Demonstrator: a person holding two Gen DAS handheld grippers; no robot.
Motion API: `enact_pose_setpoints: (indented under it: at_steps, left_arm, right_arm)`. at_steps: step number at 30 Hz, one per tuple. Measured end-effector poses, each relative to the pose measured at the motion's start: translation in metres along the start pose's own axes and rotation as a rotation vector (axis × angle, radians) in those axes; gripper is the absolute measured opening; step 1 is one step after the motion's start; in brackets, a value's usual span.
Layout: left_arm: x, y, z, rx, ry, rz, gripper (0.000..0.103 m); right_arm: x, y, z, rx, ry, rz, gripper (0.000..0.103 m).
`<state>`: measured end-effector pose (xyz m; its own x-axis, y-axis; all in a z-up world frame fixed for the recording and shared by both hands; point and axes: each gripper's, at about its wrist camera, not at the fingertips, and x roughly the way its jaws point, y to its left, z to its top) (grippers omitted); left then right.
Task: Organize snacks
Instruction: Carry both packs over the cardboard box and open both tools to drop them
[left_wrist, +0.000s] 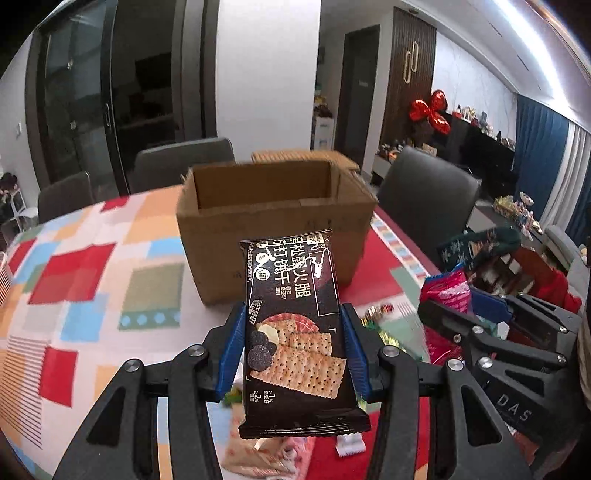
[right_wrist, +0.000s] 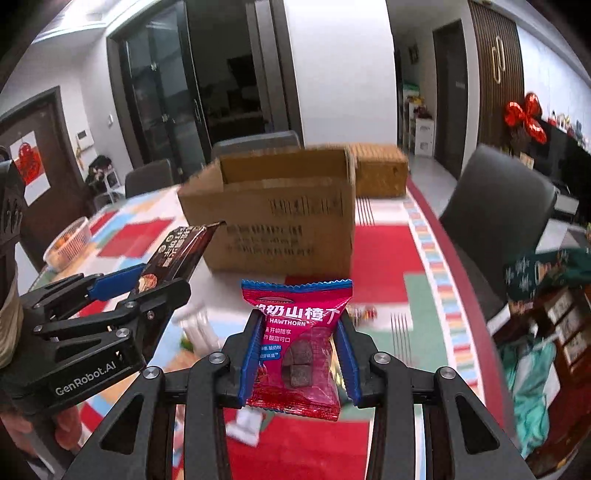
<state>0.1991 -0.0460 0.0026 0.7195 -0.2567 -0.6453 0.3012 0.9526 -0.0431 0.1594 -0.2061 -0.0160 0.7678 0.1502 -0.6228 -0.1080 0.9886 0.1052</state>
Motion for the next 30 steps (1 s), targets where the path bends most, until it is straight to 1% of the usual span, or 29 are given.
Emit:
enact_pose_setpoints:
  at_steps: [8, 12, 15, 21, 24, 26, 30]
  left_arm:
    - [-0.002, 0.018, 0.059, 0.010, -0.053, 0.022, 0.049]
    - [0.005, 0.028, 0.089, 0.018, -0.058, 0.032, 0.049]
    - [0.013, 0.034, 0.106, 0.017, -0.051, 0.023, 0.049]
    - [0.043, 0.049, 0.139, -0.010, -0.015, 0.034, 0.049]
    - [0.062, 0.054, 0.149, -0.004, 0.023, 0.058, 0.049]
    - [0.073, 0.056, 0.153, -0.003, 0.046, 0.072, 0.049]
    - [0.098, 0.058, 0.161, -0.011, 0.087, 0.088, 0.050]
  right_arm:
    - [-0.002, 0.009, 0.062, -0.025, -0.106, -0.003, 0.039]
    - [0.007, 0.010, 0.093, -0.022, -0.101, 0.024, 0.039]
    - [0.020, 0.008, 0.115, -0.011, -0.087, 0.038, 0.039]
    - [0.056, 0.004, 0.151, -0.010, -0.020, 0.053, 0.039]
    - [0.078, 0.002, 0.167, -0.007, 0.013, 0.051, 0.039]
    - [0.095, -0.002, 0.175, 0.006, 0.053, 0.050, 0.039]
    - [0.117, -0.007, 0.185, 0.039, 0.097, 0.039, 0.039]
